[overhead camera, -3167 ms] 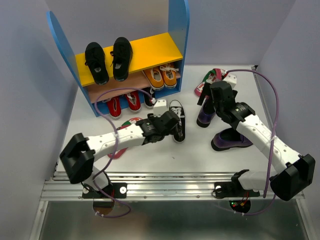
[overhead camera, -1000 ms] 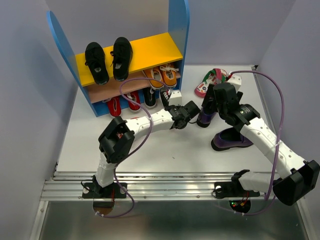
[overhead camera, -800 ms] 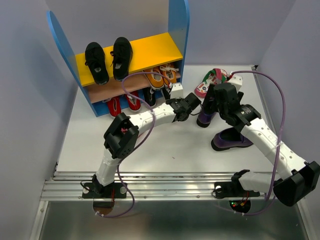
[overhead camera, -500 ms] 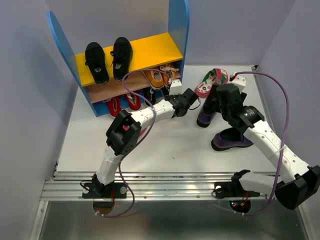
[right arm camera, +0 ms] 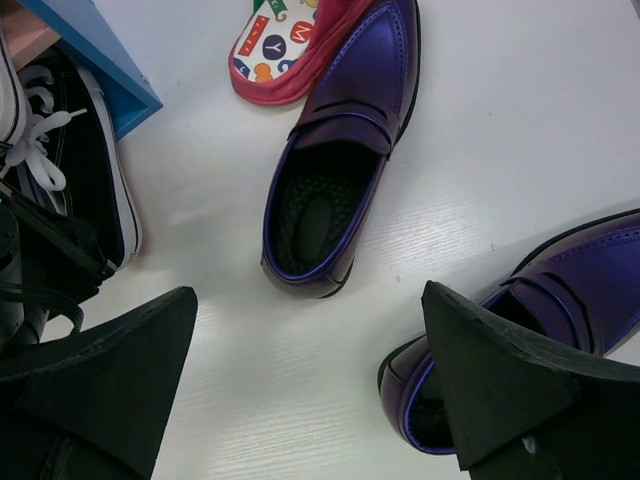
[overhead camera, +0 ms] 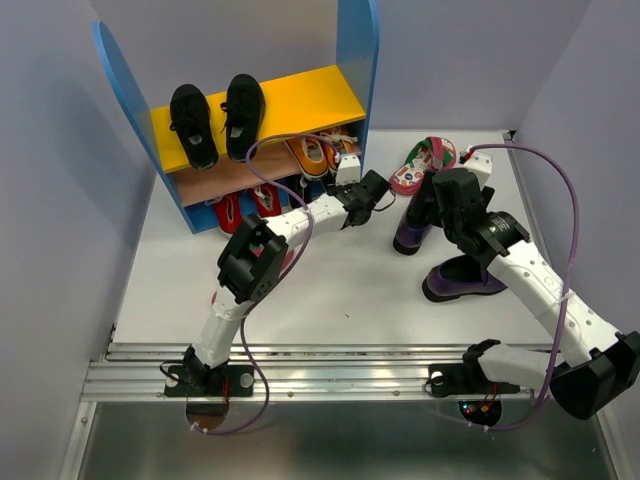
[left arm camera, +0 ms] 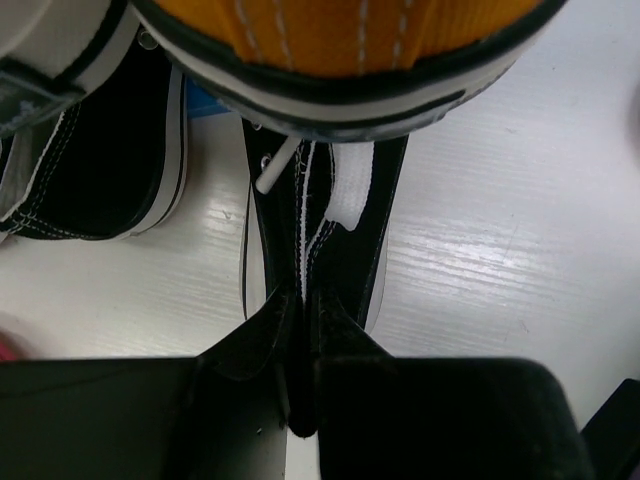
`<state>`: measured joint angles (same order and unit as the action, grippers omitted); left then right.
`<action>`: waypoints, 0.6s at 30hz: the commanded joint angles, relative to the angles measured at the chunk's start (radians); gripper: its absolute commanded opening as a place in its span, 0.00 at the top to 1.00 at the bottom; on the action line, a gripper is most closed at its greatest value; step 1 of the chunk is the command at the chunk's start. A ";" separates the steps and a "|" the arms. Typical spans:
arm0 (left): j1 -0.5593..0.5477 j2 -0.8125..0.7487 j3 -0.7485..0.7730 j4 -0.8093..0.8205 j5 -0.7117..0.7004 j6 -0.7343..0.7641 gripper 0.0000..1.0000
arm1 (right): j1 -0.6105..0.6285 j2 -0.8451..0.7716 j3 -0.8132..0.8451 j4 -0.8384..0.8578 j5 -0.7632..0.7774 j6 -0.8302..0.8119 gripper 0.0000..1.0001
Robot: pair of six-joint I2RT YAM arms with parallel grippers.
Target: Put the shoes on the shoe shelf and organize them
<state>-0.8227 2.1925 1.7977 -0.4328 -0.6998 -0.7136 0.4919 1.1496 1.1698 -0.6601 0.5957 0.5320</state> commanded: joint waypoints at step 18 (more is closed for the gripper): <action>0.060 -0.026 0.029 0.196 0.037 0.095 0.58 | -0.004 -0.041 0.042 -0.022 0.026 0.023 0.00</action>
<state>-0.7719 2.2448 1.8351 -0.3096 -0.6598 -0.6353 0.4919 1.1389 1.1717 -0.6827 0.5957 0.5423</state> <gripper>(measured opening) 0.388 0.998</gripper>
